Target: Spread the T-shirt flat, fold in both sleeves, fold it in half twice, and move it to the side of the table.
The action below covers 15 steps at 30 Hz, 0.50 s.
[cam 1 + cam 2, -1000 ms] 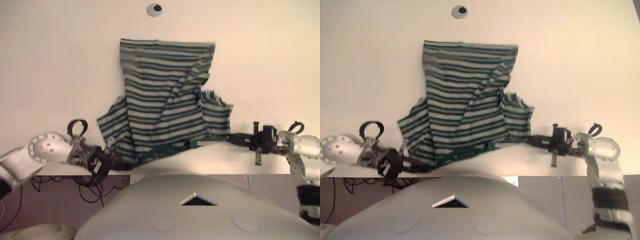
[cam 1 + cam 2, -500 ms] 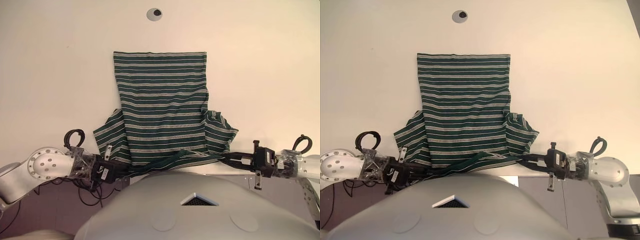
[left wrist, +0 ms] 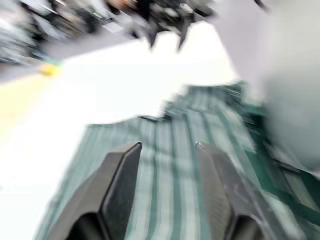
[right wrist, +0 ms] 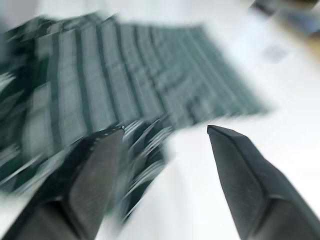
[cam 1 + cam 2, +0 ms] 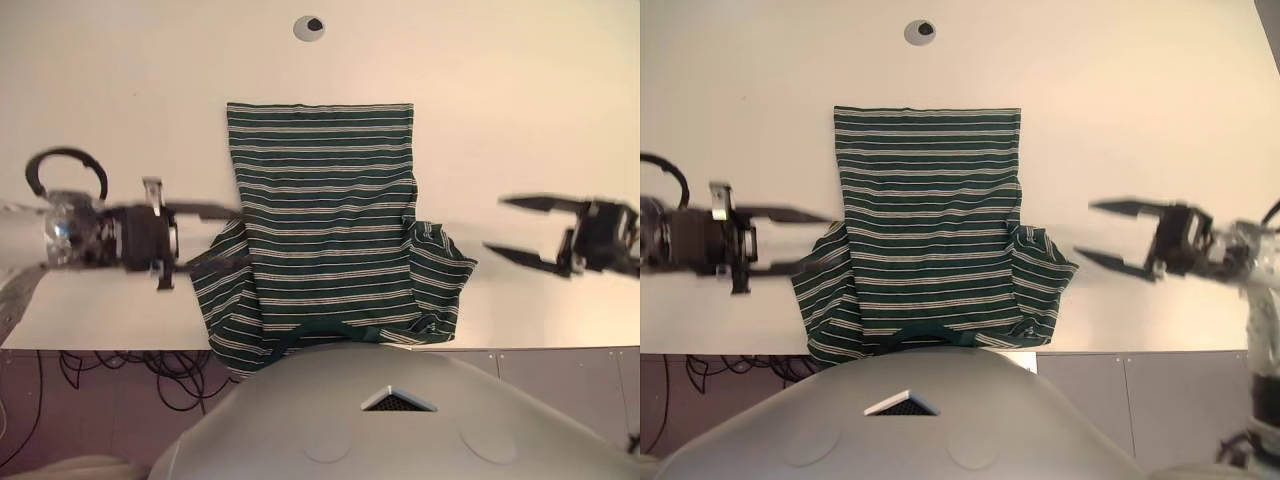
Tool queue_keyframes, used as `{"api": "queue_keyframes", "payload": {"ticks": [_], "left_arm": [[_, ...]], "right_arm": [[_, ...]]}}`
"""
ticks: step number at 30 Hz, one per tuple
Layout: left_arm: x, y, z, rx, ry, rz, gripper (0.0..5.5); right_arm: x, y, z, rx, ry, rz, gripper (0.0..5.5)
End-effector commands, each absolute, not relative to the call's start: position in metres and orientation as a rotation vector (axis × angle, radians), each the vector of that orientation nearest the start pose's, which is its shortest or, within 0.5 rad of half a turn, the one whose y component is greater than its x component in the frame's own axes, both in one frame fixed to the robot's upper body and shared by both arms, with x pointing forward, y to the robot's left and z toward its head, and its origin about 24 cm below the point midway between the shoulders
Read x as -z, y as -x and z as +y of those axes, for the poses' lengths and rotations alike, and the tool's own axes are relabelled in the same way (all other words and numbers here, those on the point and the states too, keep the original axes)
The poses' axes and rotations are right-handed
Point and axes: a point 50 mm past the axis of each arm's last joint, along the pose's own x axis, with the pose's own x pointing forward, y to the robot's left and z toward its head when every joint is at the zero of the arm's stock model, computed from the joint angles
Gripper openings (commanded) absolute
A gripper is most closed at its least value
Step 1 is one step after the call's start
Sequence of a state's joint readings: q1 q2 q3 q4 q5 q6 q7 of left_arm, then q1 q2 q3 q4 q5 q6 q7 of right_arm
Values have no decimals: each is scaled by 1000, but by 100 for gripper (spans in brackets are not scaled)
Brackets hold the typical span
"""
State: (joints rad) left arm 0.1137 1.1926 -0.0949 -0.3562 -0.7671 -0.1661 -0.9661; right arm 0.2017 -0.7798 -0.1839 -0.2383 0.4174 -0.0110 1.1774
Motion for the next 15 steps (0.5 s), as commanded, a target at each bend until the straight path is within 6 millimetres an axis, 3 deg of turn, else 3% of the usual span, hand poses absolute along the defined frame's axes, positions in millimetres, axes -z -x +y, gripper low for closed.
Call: {"api": "queue_keyframes", "payload": {"ticks": [1, 4, 8, 11, 15], "left_arm": [[-95, -269, 203, 1055, -612, 152, 196], [-45, -291, 205, 995, -801, 329, 196], [-16, -315, 206, 911, -984, 424, 196], [-12, -331, 202, 856, -1107, 422, 196], [-32, -351, 190, 747, -959, 285, 196]], "right_arm": [[-76, -244, -188, -1061, 521, 67, 307], [-42, -269, -170, -1001, 655, 171, 307], [-12, -302, -160, -902, 757, 289, 307], [-1, -324, -166, -775, 817, 394, 307], [-5, -343, -175, -641, 863, 429, 307]]}}
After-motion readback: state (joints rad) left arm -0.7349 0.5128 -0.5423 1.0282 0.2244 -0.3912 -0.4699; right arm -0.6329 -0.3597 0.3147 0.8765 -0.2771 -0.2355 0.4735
